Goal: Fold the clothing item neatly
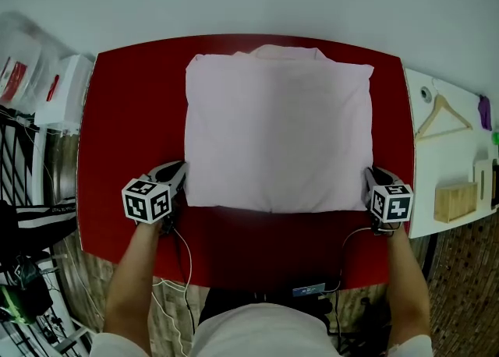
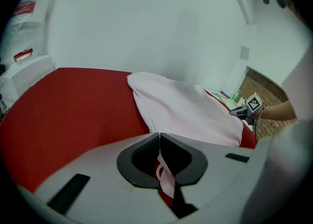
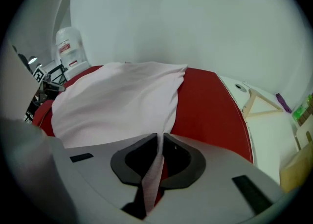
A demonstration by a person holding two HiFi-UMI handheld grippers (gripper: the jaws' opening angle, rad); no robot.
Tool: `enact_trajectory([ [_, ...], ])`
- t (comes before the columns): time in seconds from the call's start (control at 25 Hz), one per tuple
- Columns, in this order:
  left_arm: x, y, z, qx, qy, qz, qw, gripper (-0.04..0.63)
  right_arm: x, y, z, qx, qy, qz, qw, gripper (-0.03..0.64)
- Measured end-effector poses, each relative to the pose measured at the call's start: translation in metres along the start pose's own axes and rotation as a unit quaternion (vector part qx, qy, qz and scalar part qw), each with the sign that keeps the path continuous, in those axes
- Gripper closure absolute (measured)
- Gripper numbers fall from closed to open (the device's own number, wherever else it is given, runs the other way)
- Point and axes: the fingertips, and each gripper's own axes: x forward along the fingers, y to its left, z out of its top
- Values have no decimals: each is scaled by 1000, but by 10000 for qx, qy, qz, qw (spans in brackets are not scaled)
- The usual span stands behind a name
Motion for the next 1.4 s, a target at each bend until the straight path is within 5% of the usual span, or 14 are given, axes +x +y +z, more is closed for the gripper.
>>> enact_trajectory([
  [0.08, -5, 5, -3, -167, -54, 83, 9998, 583, -2, 1, 2, -87, -9, 9, 10000, 581],
  [0.56, -23, 10, -8, -765, -337, 192, 9963, 577, -14, -1, 9, 11, -582, 267, 9980, 580],
  [0.64, -30, 0, -13, -754, -359, 47, 9965, 512, -21, 4, 10, -96, -678, 378, 9969, 528],
  [1.16, -49, -47, -77, 624, 425, -660, 9950, 448, -63, 26, -54, 308, -469, 491, 9972, 465],
  [1.4, -33, -53, -87, 739, 604, -609, 9936, 449, -54, 31, -80, 943, -357, 438, 9939, 462],
])
